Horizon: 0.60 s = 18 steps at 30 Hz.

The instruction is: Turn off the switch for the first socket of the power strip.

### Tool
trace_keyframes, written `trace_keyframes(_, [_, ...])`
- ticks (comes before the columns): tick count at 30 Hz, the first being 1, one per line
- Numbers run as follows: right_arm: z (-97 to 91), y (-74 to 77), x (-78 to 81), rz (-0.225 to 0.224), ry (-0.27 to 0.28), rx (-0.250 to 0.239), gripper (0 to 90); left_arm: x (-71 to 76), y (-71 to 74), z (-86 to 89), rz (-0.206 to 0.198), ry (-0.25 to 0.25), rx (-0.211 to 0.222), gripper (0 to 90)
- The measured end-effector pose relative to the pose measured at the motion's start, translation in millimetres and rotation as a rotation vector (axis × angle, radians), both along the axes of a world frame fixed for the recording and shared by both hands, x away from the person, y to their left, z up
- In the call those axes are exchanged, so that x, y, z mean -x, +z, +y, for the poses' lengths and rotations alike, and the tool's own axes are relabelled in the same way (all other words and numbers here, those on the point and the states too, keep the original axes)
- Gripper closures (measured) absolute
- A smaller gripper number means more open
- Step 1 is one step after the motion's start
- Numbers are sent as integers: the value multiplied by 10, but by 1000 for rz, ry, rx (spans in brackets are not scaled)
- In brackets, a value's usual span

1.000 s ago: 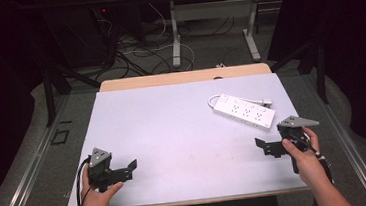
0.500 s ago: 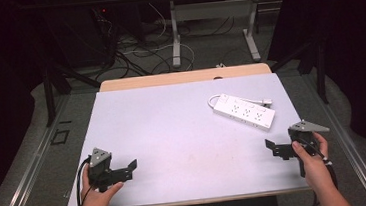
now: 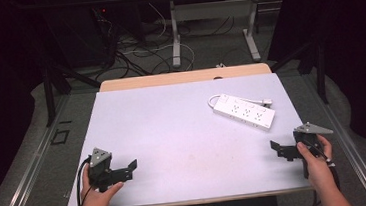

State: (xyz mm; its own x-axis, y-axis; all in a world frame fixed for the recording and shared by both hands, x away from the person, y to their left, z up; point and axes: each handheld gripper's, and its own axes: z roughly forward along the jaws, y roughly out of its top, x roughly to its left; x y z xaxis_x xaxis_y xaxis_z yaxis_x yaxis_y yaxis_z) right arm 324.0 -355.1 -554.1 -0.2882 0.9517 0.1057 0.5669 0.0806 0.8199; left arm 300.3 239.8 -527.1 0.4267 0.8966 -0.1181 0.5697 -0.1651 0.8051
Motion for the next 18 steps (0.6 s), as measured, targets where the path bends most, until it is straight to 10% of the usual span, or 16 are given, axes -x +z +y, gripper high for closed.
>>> trace_keyframes(18, [-31,-72,18,19,10,16,0,-4,-4,10,5,1,1,11])
